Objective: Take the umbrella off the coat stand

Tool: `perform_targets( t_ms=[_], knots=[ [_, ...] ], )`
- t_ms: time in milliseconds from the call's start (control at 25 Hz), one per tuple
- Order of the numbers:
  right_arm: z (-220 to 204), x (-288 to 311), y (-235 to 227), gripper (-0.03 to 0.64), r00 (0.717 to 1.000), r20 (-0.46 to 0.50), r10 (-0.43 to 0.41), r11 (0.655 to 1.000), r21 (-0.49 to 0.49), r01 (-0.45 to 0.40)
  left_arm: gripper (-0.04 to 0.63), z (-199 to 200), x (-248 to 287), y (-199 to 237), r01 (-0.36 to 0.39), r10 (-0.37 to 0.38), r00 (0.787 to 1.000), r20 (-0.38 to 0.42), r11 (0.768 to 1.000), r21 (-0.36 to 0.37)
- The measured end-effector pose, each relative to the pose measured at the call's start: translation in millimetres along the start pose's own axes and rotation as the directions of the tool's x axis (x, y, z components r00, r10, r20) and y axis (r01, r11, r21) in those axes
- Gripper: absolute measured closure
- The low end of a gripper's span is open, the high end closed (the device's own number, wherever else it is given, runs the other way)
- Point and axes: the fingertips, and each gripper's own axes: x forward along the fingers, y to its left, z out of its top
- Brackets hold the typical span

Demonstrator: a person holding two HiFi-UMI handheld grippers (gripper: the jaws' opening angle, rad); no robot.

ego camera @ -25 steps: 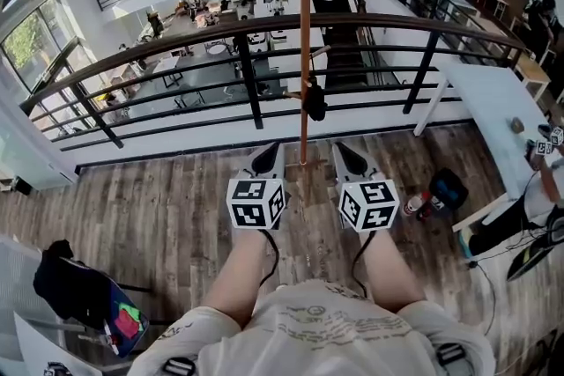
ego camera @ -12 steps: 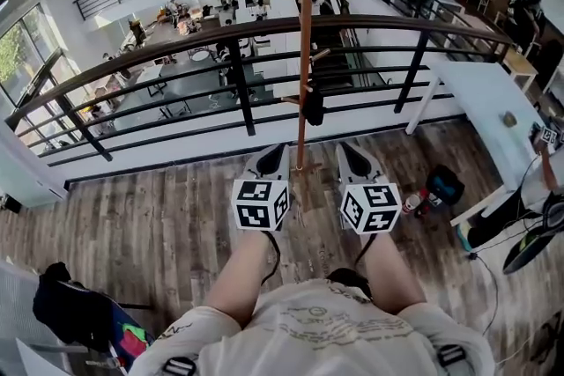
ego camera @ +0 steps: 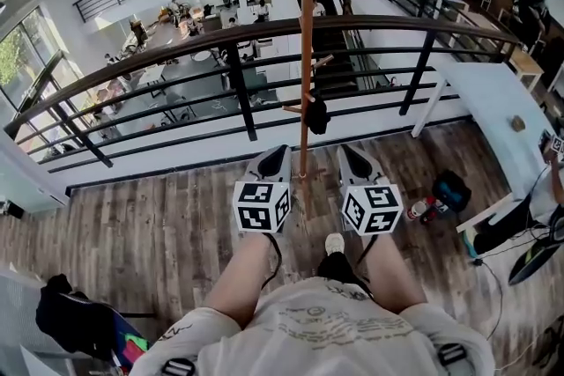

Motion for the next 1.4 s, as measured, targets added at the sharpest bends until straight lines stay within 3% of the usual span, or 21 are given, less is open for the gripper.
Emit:
perform_targets(
  t_ms=[840,1400],
  knots=[
    [10.8,166.3,-119.9,0.614,0.995,-0.024,0.096,0.995,-0.005,-0.096,0.592,31.0,192.7,36.9,-0.054,0.054,0.998,-0.012,0.998,0.023],
    [-8.2,264.8,-182.9,0.614,0.961,-0.096,0.259,0.966,0.013,-0.259,0.592,26.7,286.9,62.2,-0.197,0.197,0.98,-0.034,0.98,-0.007]
  ],
)
